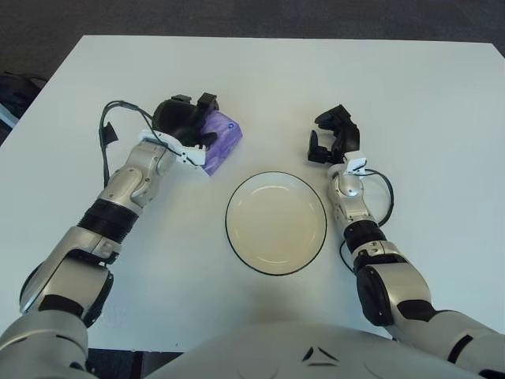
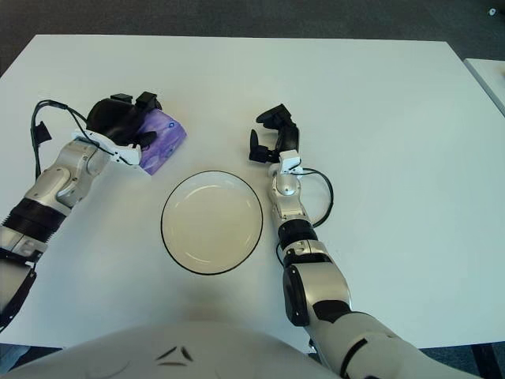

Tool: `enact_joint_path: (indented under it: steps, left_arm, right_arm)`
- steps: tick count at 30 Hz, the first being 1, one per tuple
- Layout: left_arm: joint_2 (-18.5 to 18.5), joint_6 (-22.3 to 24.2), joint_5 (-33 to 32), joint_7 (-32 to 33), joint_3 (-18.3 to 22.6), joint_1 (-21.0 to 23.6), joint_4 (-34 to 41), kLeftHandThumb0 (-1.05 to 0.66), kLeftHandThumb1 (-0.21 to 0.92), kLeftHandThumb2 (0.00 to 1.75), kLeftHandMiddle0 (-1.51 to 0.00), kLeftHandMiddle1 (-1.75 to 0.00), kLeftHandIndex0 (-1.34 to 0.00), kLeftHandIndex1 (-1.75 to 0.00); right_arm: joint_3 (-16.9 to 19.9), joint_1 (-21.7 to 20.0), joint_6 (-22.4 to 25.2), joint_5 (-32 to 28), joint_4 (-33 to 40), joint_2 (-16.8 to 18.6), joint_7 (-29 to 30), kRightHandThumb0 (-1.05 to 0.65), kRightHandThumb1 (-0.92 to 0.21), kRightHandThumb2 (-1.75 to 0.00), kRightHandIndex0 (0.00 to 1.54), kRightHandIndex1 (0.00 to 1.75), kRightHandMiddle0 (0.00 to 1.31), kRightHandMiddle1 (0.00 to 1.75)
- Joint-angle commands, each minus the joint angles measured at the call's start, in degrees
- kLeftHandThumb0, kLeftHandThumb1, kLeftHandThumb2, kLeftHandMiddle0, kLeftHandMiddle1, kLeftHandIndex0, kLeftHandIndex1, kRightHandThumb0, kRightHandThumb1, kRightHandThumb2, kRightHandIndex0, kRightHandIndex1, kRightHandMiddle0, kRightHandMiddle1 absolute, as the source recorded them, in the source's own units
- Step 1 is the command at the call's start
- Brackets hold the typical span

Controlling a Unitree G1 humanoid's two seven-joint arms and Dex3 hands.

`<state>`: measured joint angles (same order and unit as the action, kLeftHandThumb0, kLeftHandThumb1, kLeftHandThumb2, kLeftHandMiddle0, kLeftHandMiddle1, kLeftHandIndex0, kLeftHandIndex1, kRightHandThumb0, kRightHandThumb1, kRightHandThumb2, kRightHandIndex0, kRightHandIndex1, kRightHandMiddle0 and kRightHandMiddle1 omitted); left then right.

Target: Put the tissue paper into the plate.

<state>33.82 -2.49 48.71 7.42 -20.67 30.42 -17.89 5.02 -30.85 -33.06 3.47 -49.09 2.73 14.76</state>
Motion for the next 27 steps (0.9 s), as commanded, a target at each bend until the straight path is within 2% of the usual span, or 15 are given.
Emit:
enact_joint_path:
  steps: [1, 3, 9, 27]
  left_arm:
    - [-3.3, -0.1, -2.0, 5.5, 0.3, -6.8, -8.4, -0.01, 0.02, 1.64, -0.79, -1.74, -0.67, -1.72]
    - [-3.6, -0.9, -3.1, 6.4, 1.0, -6.2, -9.0, 0.00, 0.00, 1.68, -0.82, -1.74, -0.66, -1.73]
    - [-2.8, -1.7, -8.4, 1.5, 4.6, -6.7, -0.5, 0.00, 0.07, 1.61, -0.78, -1.75, -0.58, -1.74]
    - [-7.3, -8.9, -23.7, 0.1, 11.4, -6.1, -2.9, 0.00, 0.12, 1.55, -0.77, -1.72, -0.54, -1.75]
  right_arm:
    - [1.3, 15.4, 6.2, -1.3, -11.4, 0.5, -0.5, -0.01, -0.21, -1.37, 0.71, 1.75, 0.58, 1.51]
    - [1.2, 15.3, 6.2, -1.1, -11.5, 0.4, -0.3, -0.01, -0.21, -1.37, 0.71, 1.75, 0.58, 1.51]
    - [0.8, 15.0, 6.7, -0.3, -11.6, 0.0, 0.3, -0.01, -0.21, -1.38, 0.71, 1.75, 0.58, 1.52]
    - [1.4, 14.4, 6.9, -1.0, -12.3, -0.8, -0.6, -0.01, -0.21, -1.38, 0.71, 1.75, 0.58, 1.52]
